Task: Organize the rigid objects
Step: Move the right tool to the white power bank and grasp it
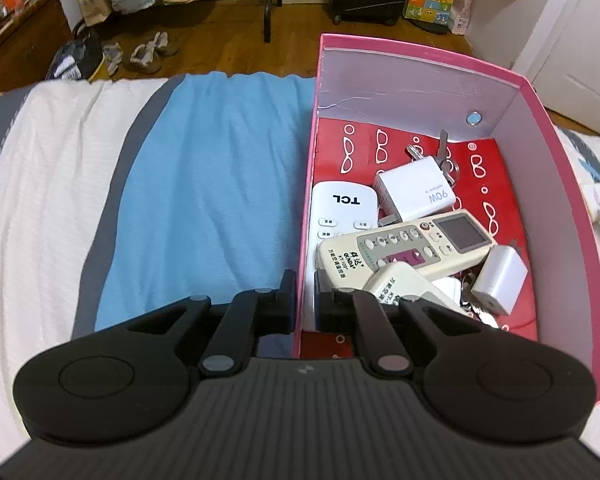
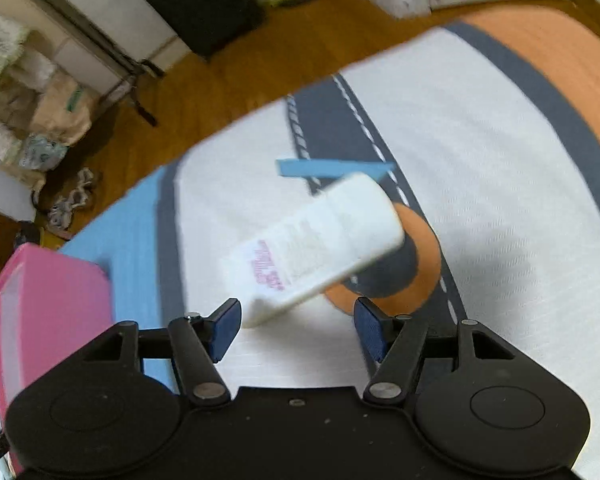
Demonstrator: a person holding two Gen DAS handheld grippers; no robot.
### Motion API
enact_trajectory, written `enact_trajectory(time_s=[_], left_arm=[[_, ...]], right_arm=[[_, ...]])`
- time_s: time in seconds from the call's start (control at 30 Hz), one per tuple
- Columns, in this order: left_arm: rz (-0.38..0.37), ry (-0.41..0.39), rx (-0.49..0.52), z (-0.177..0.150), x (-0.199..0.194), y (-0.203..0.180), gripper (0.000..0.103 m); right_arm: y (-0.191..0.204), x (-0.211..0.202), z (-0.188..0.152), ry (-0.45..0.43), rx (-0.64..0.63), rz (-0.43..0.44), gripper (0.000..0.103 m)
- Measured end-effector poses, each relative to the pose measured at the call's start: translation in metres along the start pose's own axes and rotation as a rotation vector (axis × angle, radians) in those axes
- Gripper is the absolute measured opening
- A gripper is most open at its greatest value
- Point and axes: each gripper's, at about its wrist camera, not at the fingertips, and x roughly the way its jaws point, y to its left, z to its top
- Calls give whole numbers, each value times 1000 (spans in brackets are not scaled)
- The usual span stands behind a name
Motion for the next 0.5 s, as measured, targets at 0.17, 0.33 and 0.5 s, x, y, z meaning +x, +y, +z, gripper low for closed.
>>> enact_trajectory(time_s=[0.17,0.33,0.5], left_arm=[[-37,-3,-15,-1,1,5,6],[-36,-10,-5,-3,1,4,6],[-58,-8,-15,-5,0,7,6]], right_arm=[[3,12,9,-44,53,46,88],[34,26,7,-107,-33,-85,95],[43,17,-4,-177,-119,-99,65]])
